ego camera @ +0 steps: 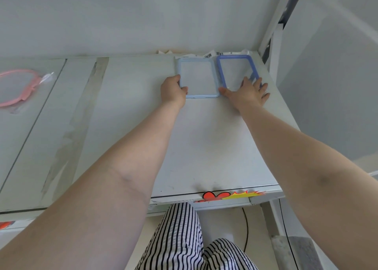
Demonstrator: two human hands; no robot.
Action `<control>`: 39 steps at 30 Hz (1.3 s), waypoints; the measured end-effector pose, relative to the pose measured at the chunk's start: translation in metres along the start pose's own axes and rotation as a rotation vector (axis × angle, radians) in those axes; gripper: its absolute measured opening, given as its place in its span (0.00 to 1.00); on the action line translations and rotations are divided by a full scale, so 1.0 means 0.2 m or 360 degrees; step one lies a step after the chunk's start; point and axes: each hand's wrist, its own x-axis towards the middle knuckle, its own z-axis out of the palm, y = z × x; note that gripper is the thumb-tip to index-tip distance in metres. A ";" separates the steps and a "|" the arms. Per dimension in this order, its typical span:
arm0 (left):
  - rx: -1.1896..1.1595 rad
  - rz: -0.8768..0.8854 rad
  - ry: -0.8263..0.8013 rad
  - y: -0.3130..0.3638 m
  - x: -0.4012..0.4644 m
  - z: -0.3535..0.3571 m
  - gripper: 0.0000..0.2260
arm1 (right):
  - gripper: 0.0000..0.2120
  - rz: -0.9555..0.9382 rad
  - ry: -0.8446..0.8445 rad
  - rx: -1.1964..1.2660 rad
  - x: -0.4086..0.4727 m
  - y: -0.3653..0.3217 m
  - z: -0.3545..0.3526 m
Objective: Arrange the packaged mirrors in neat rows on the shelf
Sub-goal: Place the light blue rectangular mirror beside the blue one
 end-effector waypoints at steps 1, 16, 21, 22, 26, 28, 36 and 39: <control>-0.0009 0.0001 -0.0006 0.00 0.01 0.01 0.21 | 0.48 0.0001 -0.0002 -0.0007 0.01 0.01 -0.01; 0.0025 0.0085 0.0014 0.01 -0.04 0.05 0.21 | 0.45 -0.0052 0.0009 -0.0001 0.04 0.05 -0.03; 0.0139 0.0114 -0.0012 0.03 -0.04 0.05 0.17 | 0.46 -0.0040 0.0017 -0.0018 0.04 0.05 -0.03; 0.0212 0.0116 -0.0017 0.04 -0.04 0.04 0.14 | 0.46 -0.0042 0.0018 -0.0020 0.04 0.06 -0.03; 0.0246 0.0099 -0.0017 0.03 -0.02 0.06 0.27 | 0.47 -0.0027 0.0014 -0.0041 0.03 0.06 -0.03; 0.0260 0.0096 -0.0014 0.03 -0.01 0.06 0.29 | 0.47 -0.0016 0.0016 -0.0059 0.03 0.05 -0.03; 0.0443 0.0152 0.0093 0.03 -0.01 0.04 0.25 | 0.46 -0.0027 0.0050 -0.0021 0.01 0.04 -0.05; 0.0421 0.0143 0.0087 0.07 -0.03 0.00 0.24 | 0.42 -0.0091 0.0091 0.0048 -0.02 0.03 -0.10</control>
